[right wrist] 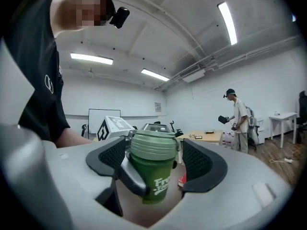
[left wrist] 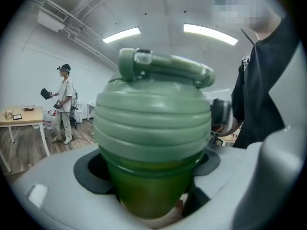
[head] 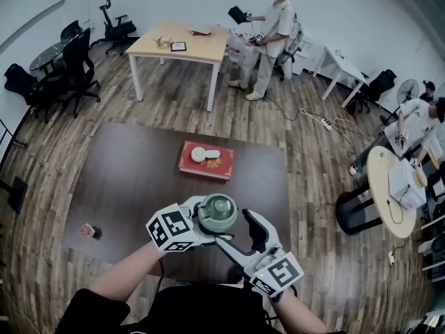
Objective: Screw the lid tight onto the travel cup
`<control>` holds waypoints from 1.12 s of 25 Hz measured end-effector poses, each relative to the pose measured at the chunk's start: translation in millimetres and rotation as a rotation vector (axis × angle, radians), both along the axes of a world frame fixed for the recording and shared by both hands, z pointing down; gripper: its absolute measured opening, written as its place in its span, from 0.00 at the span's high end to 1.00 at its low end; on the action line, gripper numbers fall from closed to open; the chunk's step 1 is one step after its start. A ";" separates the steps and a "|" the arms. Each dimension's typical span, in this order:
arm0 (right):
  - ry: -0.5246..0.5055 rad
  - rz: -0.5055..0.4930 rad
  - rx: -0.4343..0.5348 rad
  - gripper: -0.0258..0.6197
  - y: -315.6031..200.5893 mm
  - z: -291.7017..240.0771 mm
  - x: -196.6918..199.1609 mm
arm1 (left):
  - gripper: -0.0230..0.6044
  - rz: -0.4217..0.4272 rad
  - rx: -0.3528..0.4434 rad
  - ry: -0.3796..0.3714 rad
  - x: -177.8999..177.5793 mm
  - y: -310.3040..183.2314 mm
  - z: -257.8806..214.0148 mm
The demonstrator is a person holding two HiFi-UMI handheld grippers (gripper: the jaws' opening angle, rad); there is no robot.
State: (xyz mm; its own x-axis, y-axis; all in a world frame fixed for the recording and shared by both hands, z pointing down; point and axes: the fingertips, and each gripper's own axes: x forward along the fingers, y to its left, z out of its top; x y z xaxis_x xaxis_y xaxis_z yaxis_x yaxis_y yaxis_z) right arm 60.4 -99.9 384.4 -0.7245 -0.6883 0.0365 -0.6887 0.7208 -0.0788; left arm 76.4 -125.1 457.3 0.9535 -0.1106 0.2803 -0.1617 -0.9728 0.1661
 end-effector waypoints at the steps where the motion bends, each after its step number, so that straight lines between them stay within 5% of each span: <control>1: 0.002 -0.038 0.009 0.39 -4.5 -1.3 5.7 | 0.31 0.012 -0.002 0.000 -0.1 1.4 -1.6; 8: 0.022 -0.432 -0.022 0.38 -7.9 -0.2 -1.9 | 0.30 0.108 -0.011 -0.007 6.5 19.6 -0.7; 11: 0.030 -0.477 -0.036 0.38 -7.4 0.9 -7.2 | 0.31 0.107 0.003 -0.023 6.3 19.7 1.8; 15: 0.005 -0.282 -0.025 0.39 -12.1 5.7 -11.5 | 0.31 0.052 0.027 -0.050 0.8 9.4 9.5; 20: 0.080 0.228 -0.068 0.40 -12.5 15.5 -16.6 | 0.31 0.009 0.059 -0.079 0.9 1.9 20.7; 22: 0.091 0.362 -0.083 0.40 -11.5 16.4 -15.4 | 0.31 0.004 0.050 -0.063 4.6 2.8 20.8; 25: 0.096 0.396 -0.086 0.39 -11.2 15.0 -13.7 | 0.31 0.001 0.050 -0.055 7.4 3.5 19.2; 28: 0.126 0.313 -0.043 0.39 -7.4 8.8 -13.8 | 0.31 0.013 0.048 -0.045 7.4 4.6 14.7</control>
State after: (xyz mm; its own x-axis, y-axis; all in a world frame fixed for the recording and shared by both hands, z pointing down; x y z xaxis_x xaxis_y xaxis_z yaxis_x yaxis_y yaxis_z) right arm 46.5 -107.3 393.1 -0.4664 -0.8725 0.1458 -0.8822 0.4708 -0.0047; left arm 83.8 -120.5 472.0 0.9414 -0.1127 0.3178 -0.1553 -0.9815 0.1122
